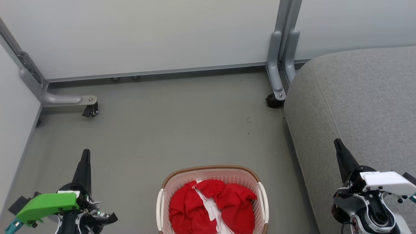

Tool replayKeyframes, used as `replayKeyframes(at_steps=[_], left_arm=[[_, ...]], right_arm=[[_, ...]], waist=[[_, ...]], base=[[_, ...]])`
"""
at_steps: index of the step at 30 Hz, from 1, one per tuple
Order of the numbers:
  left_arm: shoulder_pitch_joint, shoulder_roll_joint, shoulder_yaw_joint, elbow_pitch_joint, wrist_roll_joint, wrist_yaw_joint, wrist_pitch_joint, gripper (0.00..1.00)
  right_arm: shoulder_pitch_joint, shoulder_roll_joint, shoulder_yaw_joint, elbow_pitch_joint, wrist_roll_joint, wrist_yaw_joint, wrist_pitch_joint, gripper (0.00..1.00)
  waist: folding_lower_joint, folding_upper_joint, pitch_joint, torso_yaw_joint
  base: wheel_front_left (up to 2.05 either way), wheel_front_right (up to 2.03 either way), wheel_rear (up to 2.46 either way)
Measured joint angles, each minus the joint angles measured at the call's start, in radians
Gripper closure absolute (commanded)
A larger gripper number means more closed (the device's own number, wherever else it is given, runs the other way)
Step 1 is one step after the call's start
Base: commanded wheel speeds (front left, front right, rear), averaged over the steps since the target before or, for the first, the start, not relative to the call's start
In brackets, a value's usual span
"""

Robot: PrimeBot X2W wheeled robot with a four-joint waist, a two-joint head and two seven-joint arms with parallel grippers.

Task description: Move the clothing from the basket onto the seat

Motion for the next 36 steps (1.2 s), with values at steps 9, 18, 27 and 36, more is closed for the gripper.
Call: replayKeyframes(at_steps=[9,18,27,36], left_arm=[[0.0,0.0,0.0,0.0,0.0,0.0,0.0,1.0],[0.0,0.0,0.0,0.0,0.0,0.0,0.0,1.0],[0.032,-0.007,-0.025,0.026,0.0,0.002,-0.02,0.0],[0.032,-0.007,-0.075,0.002,0.003,0.002,-0.064,0.0]], right_arm=[[0.0,0.0,0.0,0.0,0.0,0.0,0.0,1.0],[0.0,0.0,0.0,0.0,0.0,0.0,0.0,1.0],[0.033,0.009,0.015,0.022,-0.002,0.0,-0.019,0.0],[0.04,0.009,0.05,-0.009,-0.027,0.0,-0.063,0.0]], waist=[[0.0,0.0,0.0,0.0],[0.0,0.0,0.0,0.0],[0.0,0.0,0.001,0.0],[0.0001,0.0,0.003,0.0]], base=[[0.0,0.0,0.0],[0.0,0.0,0.0],[0.0,0.0,0.0],[0.0,0.0,0.0]])
